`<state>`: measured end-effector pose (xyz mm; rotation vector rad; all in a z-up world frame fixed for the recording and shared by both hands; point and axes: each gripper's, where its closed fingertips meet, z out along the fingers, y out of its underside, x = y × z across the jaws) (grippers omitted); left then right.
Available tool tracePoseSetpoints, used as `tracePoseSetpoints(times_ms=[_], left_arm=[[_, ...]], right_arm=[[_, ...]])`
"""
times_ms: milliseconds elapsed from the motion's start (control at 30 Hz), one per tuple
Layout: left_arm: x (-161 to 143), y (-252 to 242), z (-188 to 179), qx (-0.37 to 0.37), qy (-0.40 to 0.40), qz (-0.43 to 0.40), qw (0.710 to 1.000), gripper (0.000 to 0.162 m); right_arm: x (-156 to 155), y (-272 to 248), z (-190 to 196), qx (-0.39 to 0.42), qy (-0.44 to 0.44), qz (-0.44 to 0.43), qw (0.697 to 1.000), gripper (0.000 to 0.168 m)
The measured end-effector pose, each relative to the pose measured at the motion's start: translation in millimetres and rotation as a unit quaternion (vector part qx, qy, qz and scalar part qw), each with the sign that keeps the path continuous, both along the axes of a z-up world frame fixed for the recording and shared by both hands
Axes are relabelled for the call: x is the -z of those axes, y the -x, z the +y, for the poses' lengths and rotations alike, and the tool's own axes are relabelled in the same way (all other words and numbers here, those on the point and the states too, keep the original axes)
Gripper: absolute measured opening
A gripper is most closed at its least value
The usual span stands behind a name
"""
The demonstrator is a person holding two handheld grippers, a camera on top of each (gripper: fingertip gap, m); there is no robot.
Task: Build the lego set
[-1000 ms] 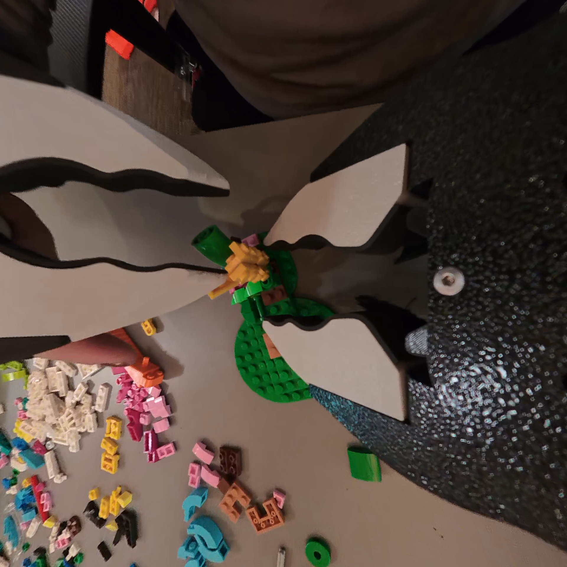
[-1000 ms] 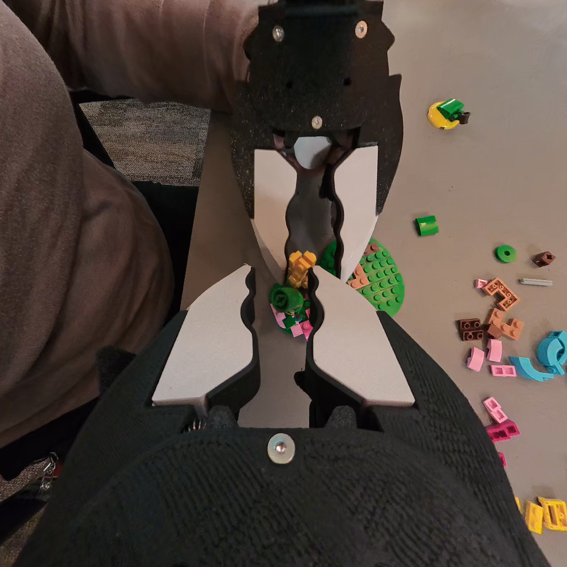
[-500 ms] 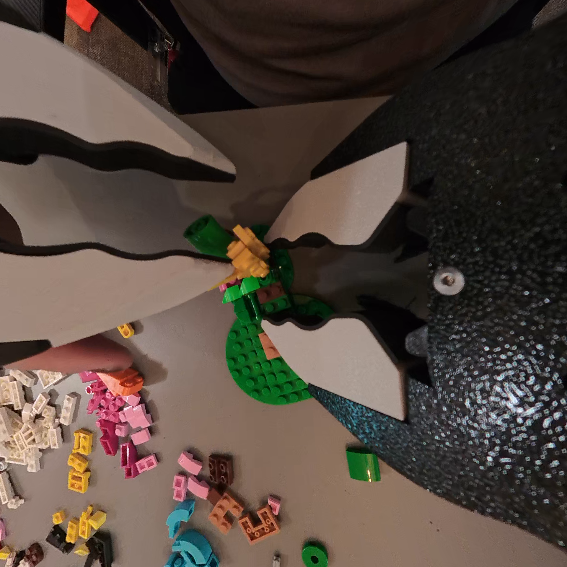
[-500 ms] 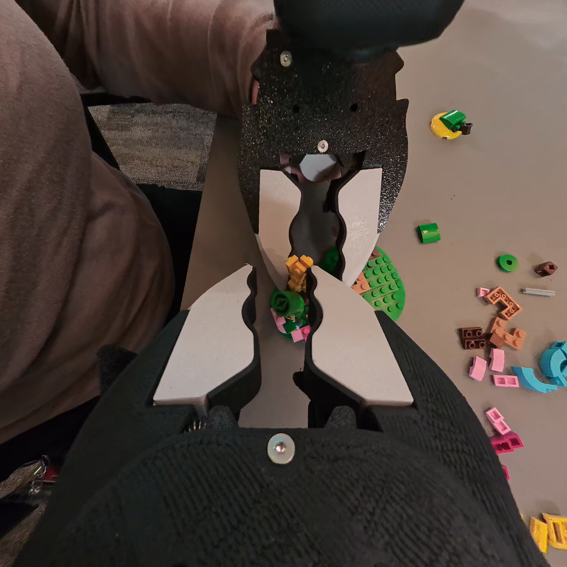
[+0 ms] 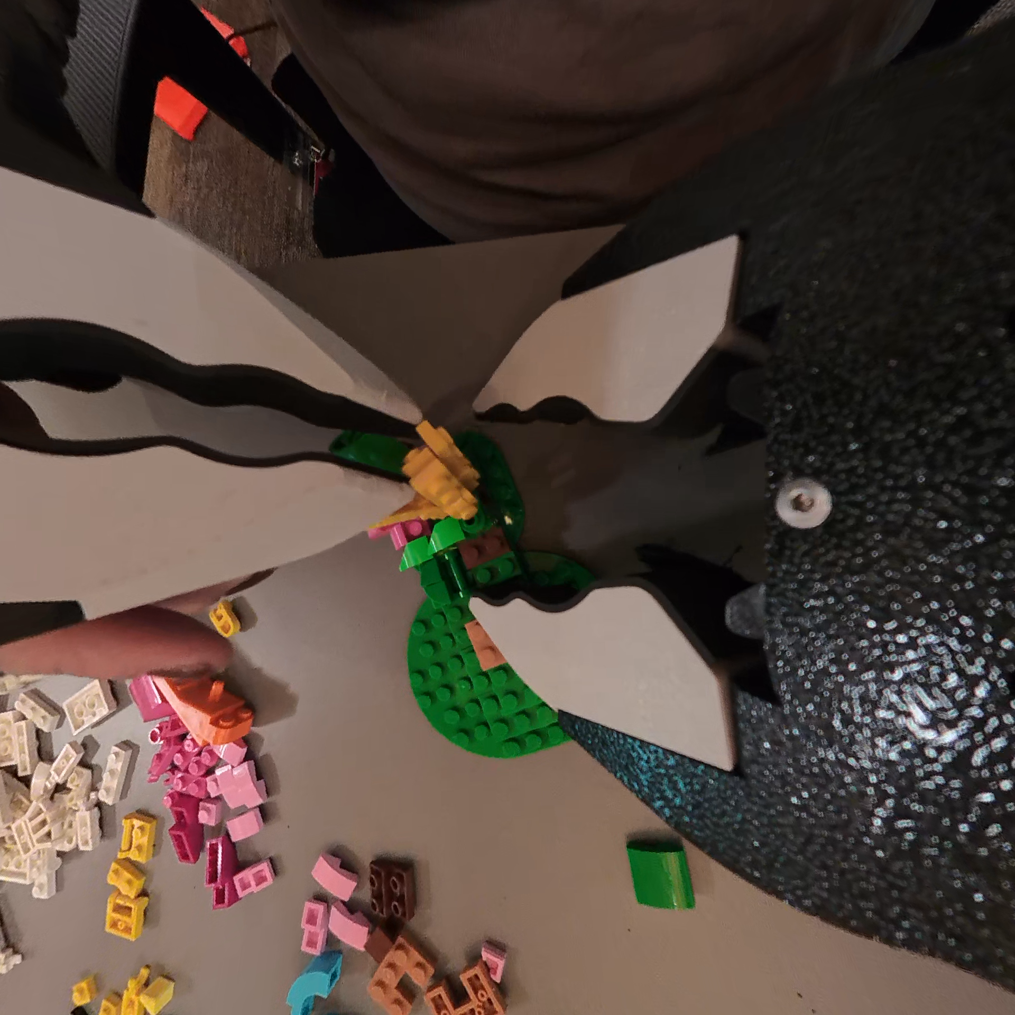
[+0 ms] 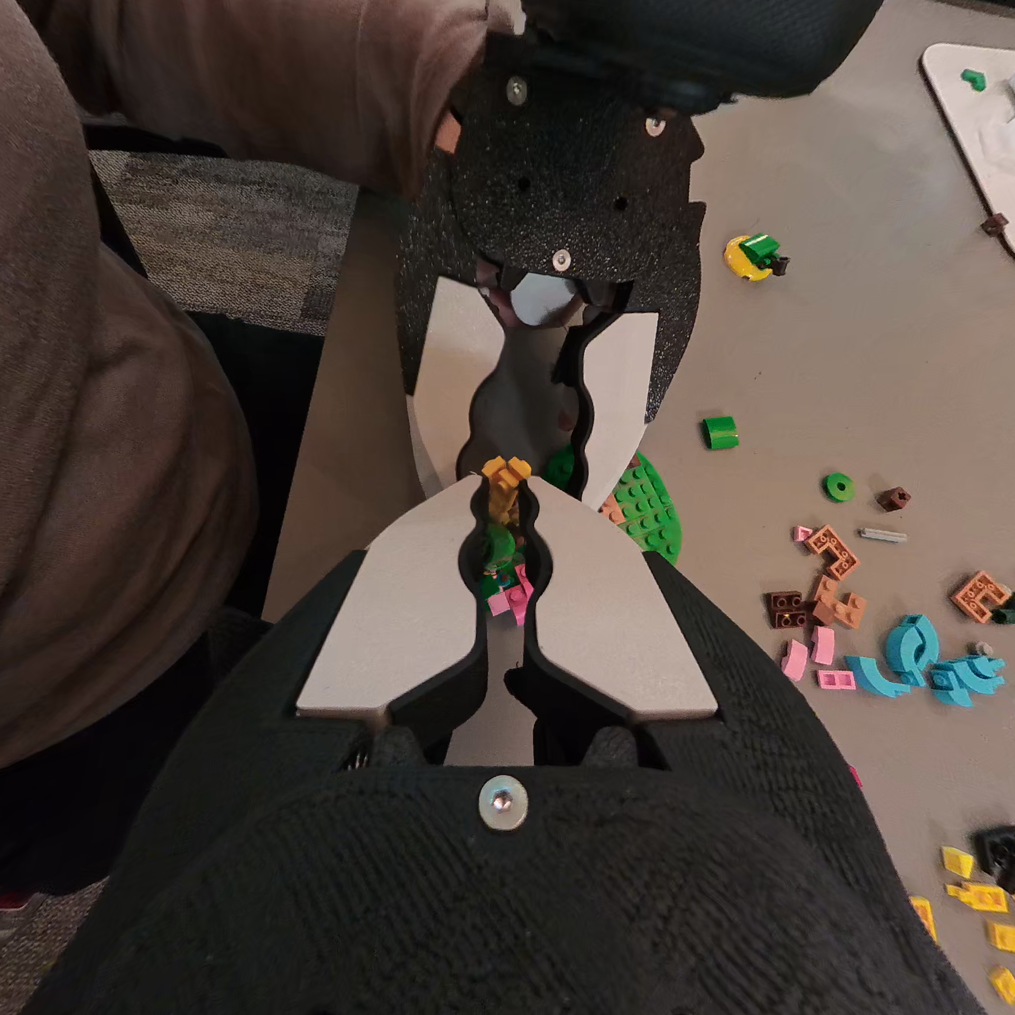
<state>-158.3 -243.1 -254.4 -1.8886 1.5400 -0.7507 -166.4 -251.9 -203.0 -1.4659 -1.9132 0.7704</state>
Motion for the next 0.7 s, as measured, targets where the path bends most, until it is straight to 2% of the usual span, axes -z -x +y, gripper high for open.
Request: tracePoseSetpoints(times_ms=[67, 167, 333, 433, 600, 700], left_arm=[[-3, 3, 0, 0.005, -0.009, -0.009, 1.0, 0.057], [-19, 1, -2, 0.01, -0.017, -0.073, 0.997, 0.053], [-47, -1, -5, 0.027, -0.052, -0.162, 0.985, 0.03], [-52, -1, -4, 0.039, -0.074, -0.164, 0.983, 0.02], [-47, 1, -1, 0.041, -0.087, -0.131, 0.987, 0.023], [-45, 2, -1, 0.046, -0.088, -0.126, 0.987, 0.019]], right_arm=[[0, -1, 1, 0.002, -0.003, 0.0, 1.0, 0.004], [0, -1, 1, 0.005, -0.001, 0.004, 1.0, 0.004], [0, -1, 1, 0.007, 0.003, 0.01, 1.0, 0.004], [0, 0, 2, 0.007, 0.005, 0.011, 1.0, 0.004], [0, 0, 4, 0.009, 0.012, 0.013, 1.0, 0.004], [0, 0, 4, 0.01, 0.018, 0.016, 1.0, 0.003]])
